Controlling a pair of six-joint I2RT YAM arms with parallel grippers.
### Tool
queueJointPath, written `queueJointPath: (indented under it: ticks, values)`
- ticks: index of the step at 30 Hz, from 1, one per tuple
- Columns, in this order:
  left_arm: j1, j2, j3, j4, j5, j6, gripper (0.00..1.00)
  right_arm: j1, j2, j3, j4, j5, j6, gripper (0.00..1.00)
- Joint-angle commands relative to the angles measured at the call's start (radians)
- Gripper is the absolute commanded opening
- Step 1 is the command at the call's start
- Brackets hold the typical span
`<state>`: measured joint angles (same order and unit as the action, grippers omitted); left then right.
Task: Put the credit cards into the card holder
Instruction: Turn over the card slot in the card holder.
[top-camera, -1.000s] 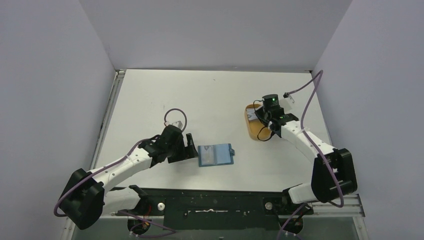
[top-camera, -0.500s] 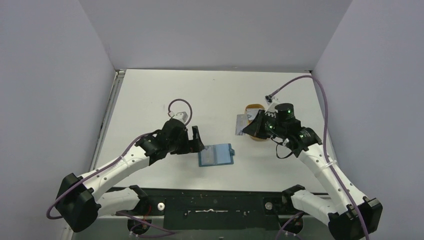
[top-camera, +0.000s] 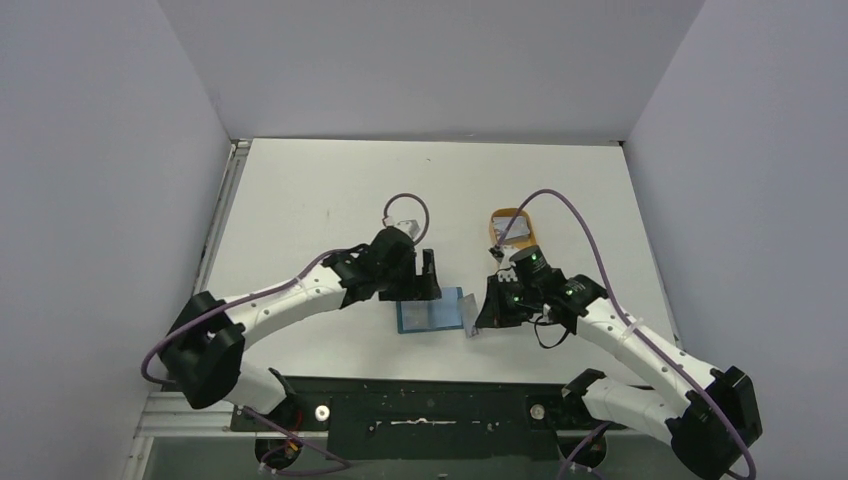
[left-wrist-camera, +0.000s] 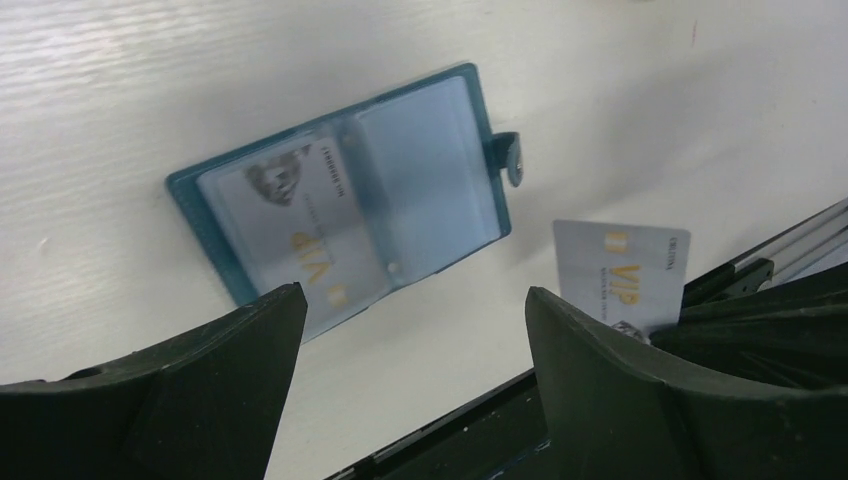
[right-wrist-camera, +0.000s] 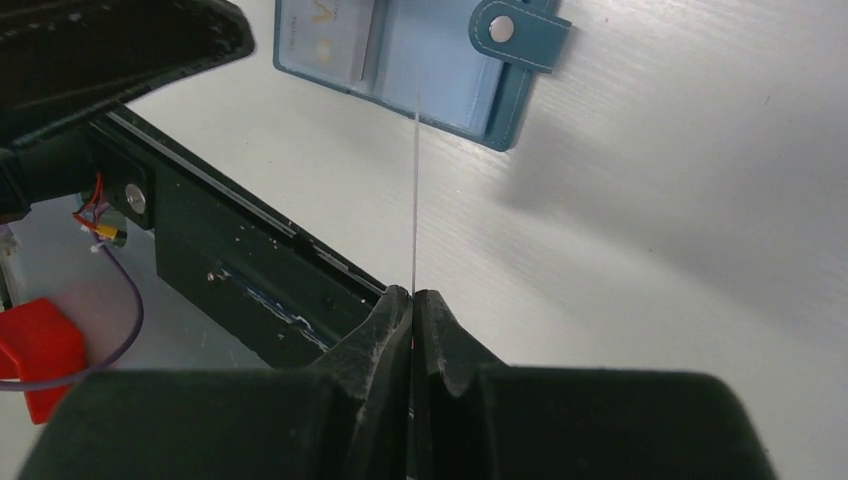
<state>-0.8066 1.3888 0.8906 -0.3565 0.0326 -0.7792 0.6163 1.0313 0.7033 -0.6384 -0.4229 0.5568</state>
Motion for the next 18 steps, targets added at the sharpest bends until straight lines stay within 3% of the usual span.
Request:
queueJointPath:
  ticks: [1,8,18]
  values:
    - [-0.057,0.121,0.161,-0.042,-0.062,0.054,0.78,0.005,-0.025,0.007,-0.008,0.058,-0.02,0.0]
    - [-0.147,0.336,0.408,-0.312,-0.3,0.127,0.88,0.006,-0.123,0.018,-0.108,0.166,-0.01,0.0]
    - [-0.171,0.465,0.436,-0.363,-0.365,0.109,0.93,0.006,-0.189,0.007,-0.122,0.186,0.02,0.0]
